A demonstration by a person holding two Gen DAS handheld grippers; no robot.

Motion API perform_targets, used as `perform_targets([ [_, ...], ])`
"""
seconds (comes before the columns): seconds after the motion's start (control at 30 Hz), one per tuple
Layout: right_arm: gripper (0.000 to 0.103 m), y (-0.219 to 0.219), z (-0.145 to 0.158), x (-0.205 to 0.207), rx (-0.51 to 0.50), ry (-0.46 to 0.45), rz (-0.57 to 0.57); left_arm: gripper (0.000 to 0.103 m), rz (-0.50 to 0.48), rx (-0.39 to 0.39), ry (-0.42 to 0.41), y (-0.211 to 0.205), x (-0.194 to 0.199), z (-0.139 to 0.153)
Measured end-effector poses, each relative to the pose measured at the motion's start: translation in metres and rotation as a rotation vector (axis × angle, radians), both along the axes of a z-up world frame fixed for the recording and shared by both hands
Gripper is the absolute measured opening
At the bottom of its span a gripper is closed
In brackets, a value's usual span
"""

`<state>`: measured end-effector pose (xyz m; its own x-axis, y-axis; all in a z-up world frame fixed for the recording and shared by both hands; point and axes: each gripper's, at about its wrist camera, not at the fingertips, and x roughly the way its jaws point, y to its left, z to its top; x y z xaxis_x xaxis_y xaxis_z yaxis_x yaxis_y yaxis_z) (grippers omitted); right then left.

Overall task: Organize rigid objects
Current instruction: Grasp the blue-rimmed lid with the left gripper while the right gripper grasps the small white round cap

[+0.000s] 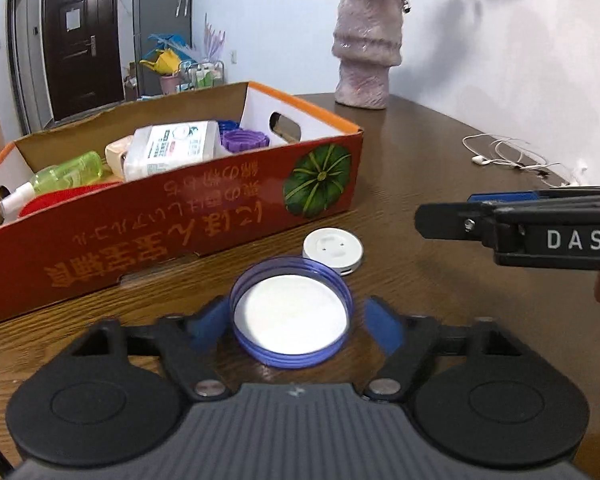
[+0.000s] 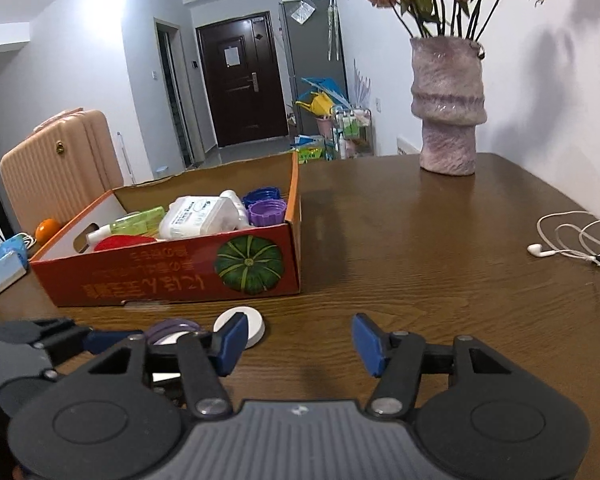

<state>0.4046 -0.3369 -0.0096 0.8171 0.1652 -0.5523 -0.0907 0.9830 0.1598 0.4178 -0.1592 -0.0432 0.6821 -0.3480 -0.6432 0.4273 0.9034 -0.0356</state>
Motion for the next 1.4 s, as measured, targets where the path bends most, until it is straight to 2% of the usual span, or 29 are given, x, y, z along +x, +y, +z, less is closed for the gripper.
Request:
perform_targets([
  [0.17,0.058,0.017,-0.009,0.023,-0.002,0.022,0.027,0.067,-0.003,0.057,-0.042,0.004,-0.015,-0.002],
  [0.27,0.058,0.037,-0.015,0.035,-0.026,0.041,0.067,0.067,0.039,0.103,-0.119,0.026,-0.034,0.006],
  [0.33,0.058,0.054,-0.022,0.042,-0.075,0.047,0.075,0.067,0.073,0.092,-0.142,0.046,-0.043,0.008],
  [0.37,0.057,0.060,-0.025,0.044,-0.088,0.053,0.083,0.067,0.099,0.075,-0.127,0.057,-0.043,0.008],
  [0.43,0.051,0.068,-0.029,0.047,-0.087,0.066,0.104,0.067,0.156,0.057,-0.096,0.071,-0.041,0.007],
  [0.5,0.047,0.074,-0.031,0.046,-0.115,0.057,0.109,0.067,0.179,0.067,-0.111,0.077,-0.040,0.010],
  [0.53,0.040,0.076,-0.031,0.044,-0.130,0.051,0.107,0.067,0.185,0.066,-0.117,0.078,-0.040,0.013],
  [0.57,0.039,0.076,-0.032,0.043,-0.135,0.045,0.106,0.067,0.186,0.058,-0.120,0.079,-0.040,0.015],
  [0.67,0.039,0.076,-0.033,0.041,-0.136,0.035,0.108,0.067,0.167,0.037,-0.129,0.079,-0.044,0.018],
  [0.8,0.039,0.076,-0.030,0.035,-0.135,0.021,0.109,0.067,0.164,0.062,-0.145,0.075,-0.045,0.015],
  [0.93,0.039,0.074,-0.011,-0.005,-0.107,-0.045,0.082,0.067,0.144,0.032,-0.190,0.078,-0.057,0.026],
  [1.03,0.039,0.071,-0.006,-0.054,-0.071,-0.040,0.135,0.067,0.164,-0.057,-0.143,0.090,-0.078,0.034],
  [1.1,0.039,0.069,-0.008,-0.089,-0.053,-0.024,0.176,0.067,0.170,-0.116,-0.115,0.098,-0.105,0.037],
  [1.27,0.039,0.070,-0.010,-0.159,-0.053,0.001,0.227,0.067,0.165,-0.095,-0.142,0.102,-0.176,0.044],
  [1.4,0.039,0.075,-0.006,-0.185,-0.045,-0.031,0.240,0.067,0.185,-0.093,-0.163,0.106,-0.210,0.052],
])
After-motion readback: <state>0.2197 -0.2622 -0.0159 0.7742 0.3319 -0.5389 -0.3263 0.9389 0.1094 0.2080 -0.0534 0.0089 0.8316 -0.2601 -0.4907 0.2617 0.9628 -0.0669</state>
